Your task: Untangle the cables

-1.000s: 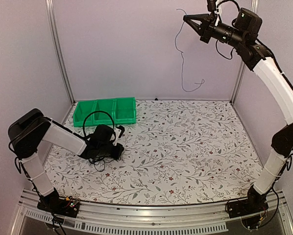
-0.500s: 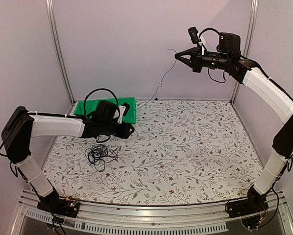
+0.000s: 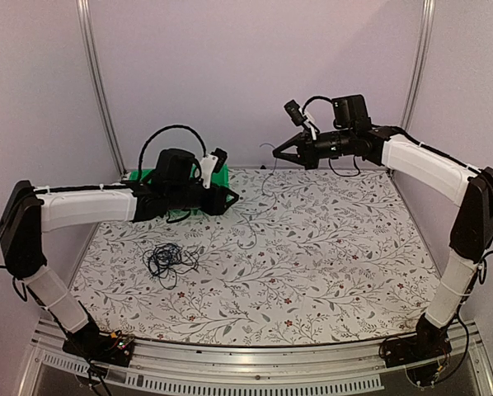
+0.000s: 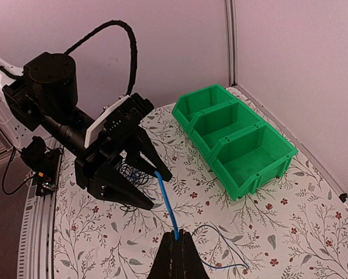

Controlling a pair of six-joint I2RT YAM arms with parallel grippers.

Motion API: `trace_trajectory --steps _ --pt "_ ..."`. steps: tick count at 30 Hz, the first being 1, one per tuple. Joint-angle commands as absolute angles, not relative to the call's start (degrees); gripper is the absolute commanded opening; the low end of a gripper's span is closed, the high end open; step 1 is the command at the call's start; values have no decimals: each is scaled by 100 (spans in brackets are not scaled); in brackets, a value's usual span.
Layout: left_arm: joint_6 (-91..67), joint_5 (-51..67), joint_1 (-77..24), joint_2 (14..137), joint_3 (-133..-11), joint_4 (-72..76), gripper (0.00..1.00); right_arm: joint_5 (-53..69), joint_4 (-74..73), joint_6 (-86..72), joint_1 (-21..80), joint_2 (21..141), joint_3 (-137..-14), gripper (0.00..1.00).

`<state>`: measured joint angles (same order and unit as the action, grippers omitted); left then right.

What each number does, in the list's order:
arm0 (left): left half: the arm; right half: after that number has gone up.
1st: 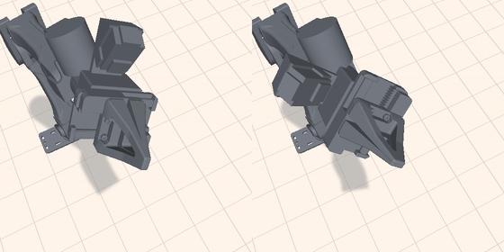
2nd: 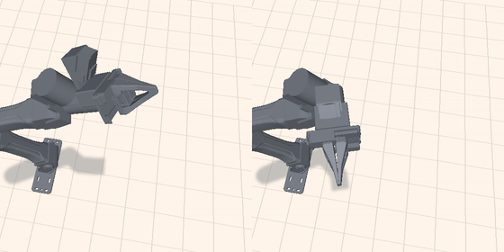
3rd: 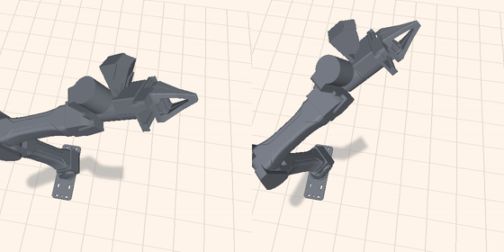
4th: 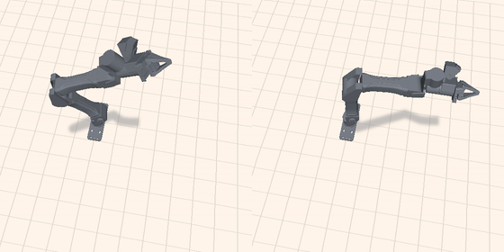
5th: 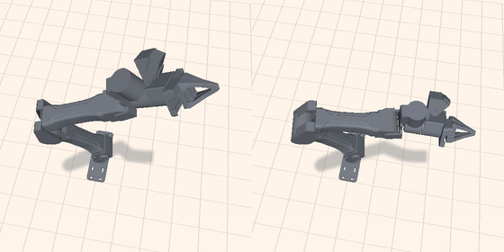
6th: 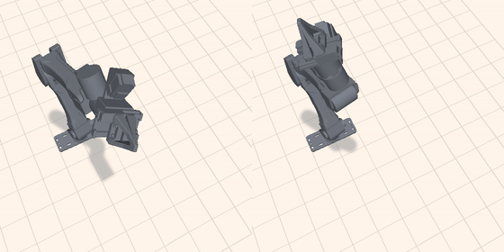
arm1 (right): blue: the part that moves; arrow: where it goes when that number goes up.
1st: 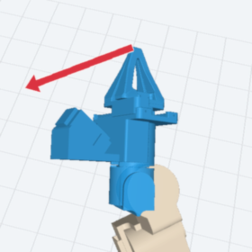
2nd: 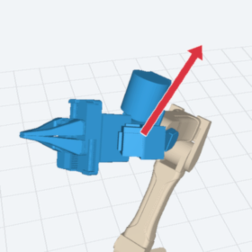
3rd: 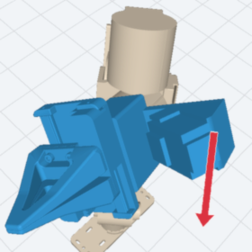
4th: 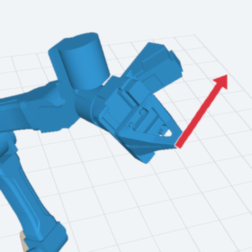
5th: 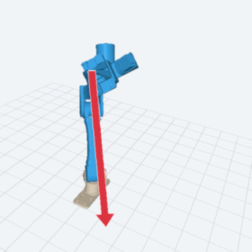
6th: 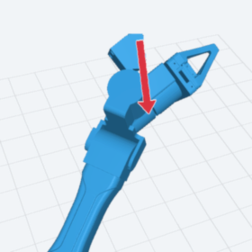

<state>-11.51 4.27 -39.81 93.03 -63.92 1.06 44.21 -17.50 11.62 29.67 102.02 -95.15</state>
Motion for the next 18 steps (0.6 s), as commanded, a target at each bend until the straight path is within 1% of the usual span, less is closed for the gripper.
trace_trajectory --steps 1,5,11,16,18 --pt "-593 1263 -4078 9516 -6211 727 49 4641 -1644 1082 3045 10223 -9601 0" --pt "-341 1521 -4017 10059 -6437 1024 46 4711 -1643 926 3067 10206 -9823 0" --pt "-393 1792 -3977 10841 -7130 1310 45 4839 -1652 729 3111 10166 -9958 0" --pt "-750 2119 -3962 11120 -7220 1777 42 4832 -1528 557 3146 10136 -10007 0" --pt "-918 2082 -3972 11167 -7164 2055 41 4813 -1516 507 3147 10137 -10104 0"
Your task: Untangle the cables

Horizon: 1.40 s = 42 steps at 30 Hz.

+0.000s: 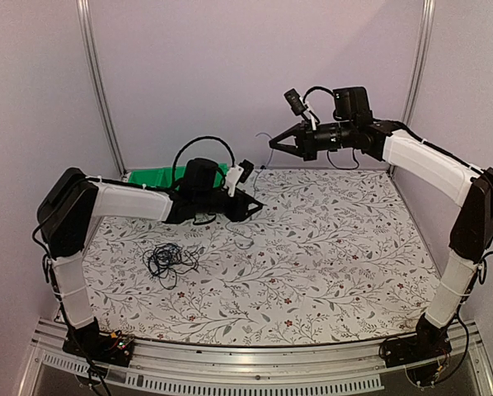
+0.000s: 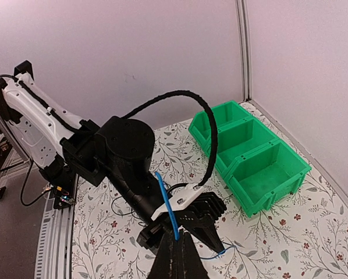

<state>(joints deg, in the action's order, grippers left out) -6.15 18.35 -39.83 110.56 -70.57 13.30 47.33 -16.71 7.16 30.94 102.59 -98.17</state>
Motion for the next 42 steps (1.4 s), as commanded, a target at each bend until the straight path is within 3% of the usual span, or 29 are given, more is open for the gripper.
trace_trajectory --steps 1,6,13,20,25,30,34,42 --pt "-980 2016 -3969 11191 -7128 2151 40 4816 -1518 496 3147 10141 -10145 0" --pt "-1013 1627 -3959 11290 -7148 2250 35 4840 -1620 483 3151 10147 -10330 0" --pt "-809 1229 -3957 11249 -7126 2206 41 4913 -1733 558 3153 10178 -10415 0" --pt "-715 907 -3935 11301 -7315 2012 37 4931 -1845 618 3182 10177 -10509 0" --pt "-539 1078 -3922 11315 -7398 2048 40 4947 -1876 650 3214 10154 -10534 0" --pt "-505 1310 -3880 11386 -7489 2032 13 4885 -1932 679 3208 10143 -10591 0" --pt "-380 1186 -3817 11056 -7267 1898 0 4397 -1769 617 3119 10029 -10433 0" --pt "-444 1918 -2953 10192 -6914 1156 0 3231 -1459 340 2462 9782 -9262 0"
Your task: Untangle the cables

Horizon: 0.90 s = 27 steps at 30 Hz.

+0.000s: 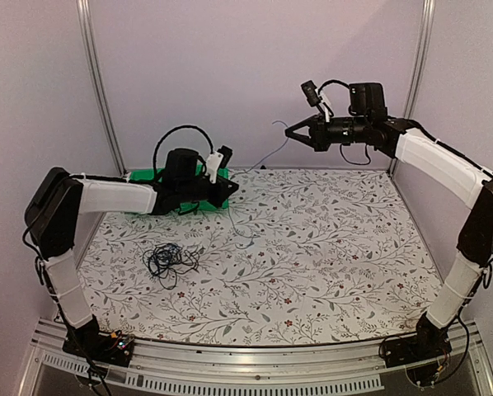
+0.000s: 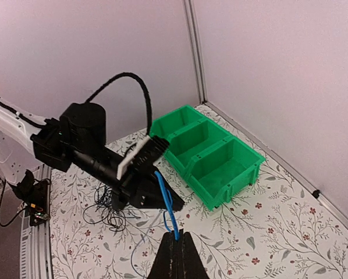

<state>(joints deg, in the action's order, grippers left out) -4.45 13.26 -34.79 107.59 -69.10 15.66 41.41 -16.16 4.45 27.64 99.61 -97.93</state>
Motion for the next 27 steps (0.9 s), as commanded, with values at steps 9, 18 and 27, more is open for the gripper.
trace_trajectory --steps 9,18,27 --pt "-1049 4523 -1820 9946 -7413 342 0 2670 -1537 519 2426 10231 -8439 0" --pt "-1212 4712 -1123 9988 -7733 -435 0 4050 -1389 257 2444 10608 -8911 42" --pt "-984 3793 -857 9959 -8040 -1133 0 4035 -1504 396 2462 10594 -8995 55"
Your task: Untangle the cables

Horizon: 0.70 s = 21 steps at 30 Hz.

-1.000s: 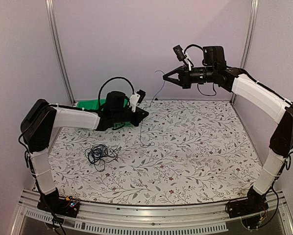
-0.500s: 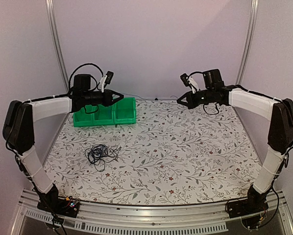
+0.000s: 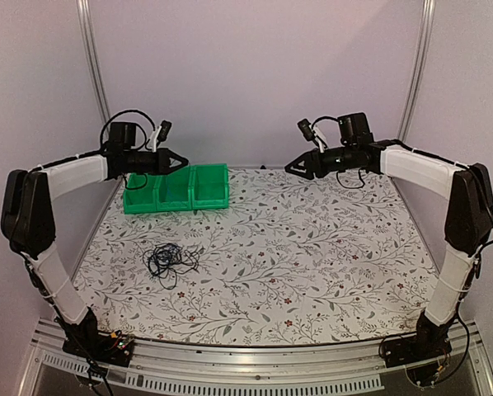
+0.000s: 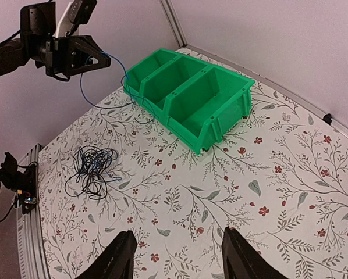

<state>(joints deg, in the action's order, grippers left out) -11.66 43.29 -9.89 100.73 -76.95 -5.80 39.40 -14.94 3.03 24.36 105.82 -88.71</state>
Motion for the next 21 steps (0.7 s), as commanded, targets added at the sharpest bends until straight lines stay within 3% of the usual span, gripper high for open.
trace_trajectory --steps 1,21 --pt "-943 3630 -827 9970 -8113 -1248 0 4016 -1517 427 2462 10585 -8977 55" --pt "-721 2128 -139 9992 -9359 -1930 0 3712 -1663 700 2467 10347 -8572 57"
